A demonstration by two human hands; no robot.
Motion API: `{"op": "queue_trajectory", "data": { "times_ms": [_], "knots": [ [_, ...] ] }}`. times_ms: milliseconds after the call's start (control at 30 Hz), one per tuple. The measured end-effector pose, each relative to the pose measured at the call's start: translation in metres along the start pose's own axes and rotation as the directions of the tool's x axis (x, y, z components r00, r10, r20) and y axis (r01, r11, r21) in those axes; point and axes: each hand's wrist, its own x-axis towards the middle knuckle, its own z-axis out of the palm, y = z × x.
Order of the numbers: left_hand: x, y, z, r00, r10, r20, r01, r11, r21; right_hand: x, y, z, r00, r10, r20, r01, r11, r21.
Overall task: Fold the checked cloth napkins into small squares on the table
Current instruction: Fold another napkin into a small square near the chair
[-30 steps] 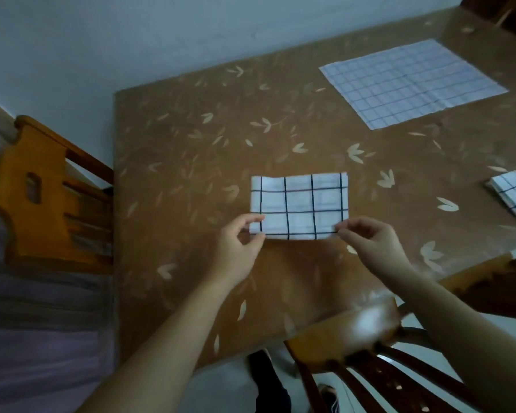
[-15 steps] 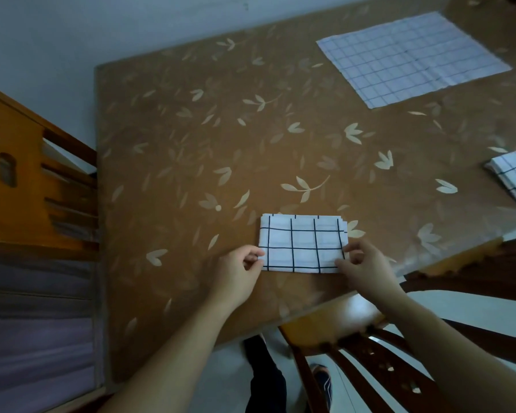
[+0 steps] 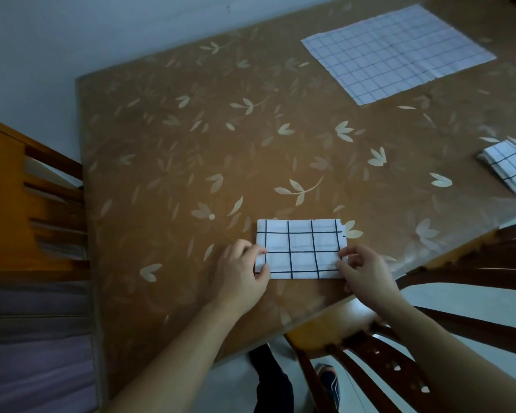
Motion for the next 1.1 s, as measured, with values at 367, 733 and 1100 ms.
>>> {"op": "queue_trajectory", "data": {
  "times_ms": [367,733,1100],
  "knots": [
    [0.038,-0.003,0.028,0.907,0.237,0.349,-0.352,0.882,0.313,-0.005,0.0,0.006,0.979,-0.116,-0.169,0.04,0.918,-0.394],
    [0.034,-0.001,0.025,0.861,0.31,0.402,-0.479,0.757,0.444,0.006,-0.061,0.114,0.871,-0.491,0.014,0.465,0.816,-0.344],
    [0.039,-0.005,0.028,0.899,0.271,0.345,-0.391,0.852,0.349,0.02,-0.001,0.047,0.915,-0.398,0.065,0.305,0.578,-0.757]
  ]
}}
